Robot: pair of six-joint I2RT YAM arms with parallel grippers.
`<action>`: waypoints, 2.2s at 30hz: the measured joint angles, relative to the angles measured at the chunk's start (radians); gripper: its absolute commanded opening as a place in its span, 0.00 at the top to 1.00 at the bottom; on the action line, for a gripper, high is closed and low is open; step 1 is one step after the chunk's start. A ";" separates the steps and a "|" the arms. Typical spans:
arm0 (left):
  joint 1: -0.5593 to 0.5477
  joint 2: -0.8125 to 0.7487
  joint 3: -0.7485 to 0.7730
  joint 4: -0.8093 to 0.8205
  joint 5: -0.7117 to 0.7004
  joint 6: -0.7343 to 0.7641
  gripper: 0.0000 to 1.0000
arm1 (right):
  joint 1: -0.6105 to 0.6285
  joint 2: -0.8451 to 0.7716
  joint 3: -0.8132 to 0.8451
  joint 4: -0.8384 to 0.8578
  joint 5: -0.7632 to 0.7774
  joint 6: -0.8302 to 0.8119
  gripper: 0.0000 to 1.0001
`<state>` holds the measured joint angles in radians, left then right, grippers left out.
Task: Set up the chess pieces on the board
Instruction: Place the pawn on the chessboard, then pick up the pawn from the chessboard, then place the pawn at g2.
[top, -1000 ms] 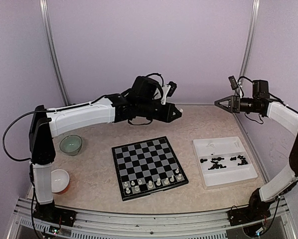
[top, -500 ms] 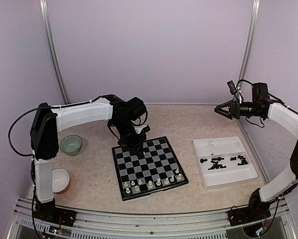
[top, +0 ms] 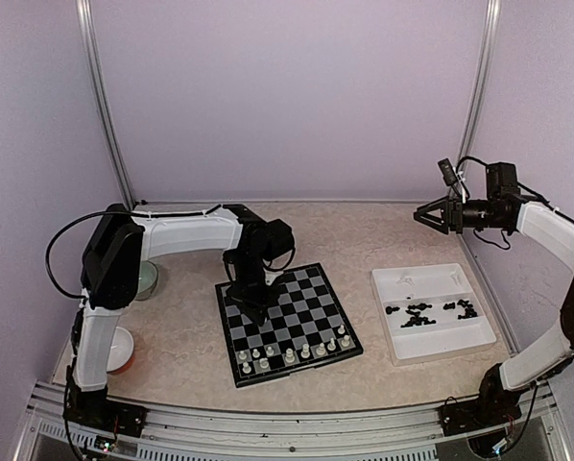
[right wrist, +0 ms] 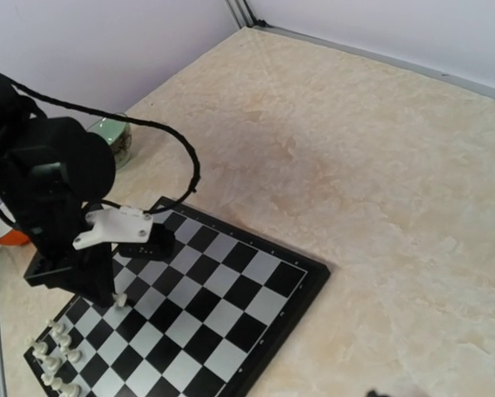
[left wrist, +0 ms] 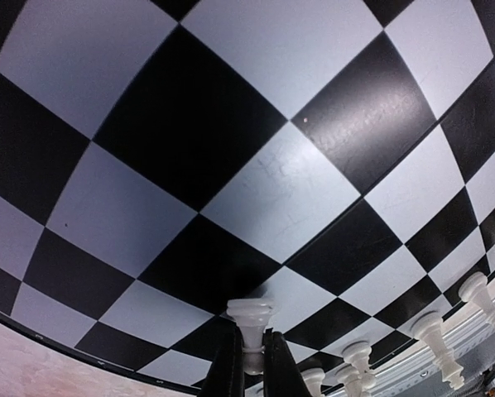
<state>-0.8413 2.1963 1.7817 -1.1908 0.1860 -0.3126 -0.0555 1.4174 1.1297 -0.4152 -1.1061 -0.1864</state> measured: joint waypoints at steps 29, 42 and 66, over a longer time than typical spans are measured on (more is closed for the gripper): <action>-0.034 0.012 0.081 -0.011 -0.067 0.008 1.00 | 0.000 -0.001 -0.013 0.000 -0.012 -0.002 0.40; -0.168 0.073 0.356 0.026 -0.027 0.043 1.00 | 0.000 -0.002 -0.016 0.001 -0.016 -0.002 0.40; -0.205 0.235 0.468 0.055 0.050 0.043 1.00 | 0.000 -0.037 -0.034 0.001 -0.015 -0.004 0.40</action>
<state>-1.0462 2.4313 2.2498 -1.1358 0.2359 -0.2691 -0.0555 1.3804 1.0958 -0.4141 -1.1210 -0.1902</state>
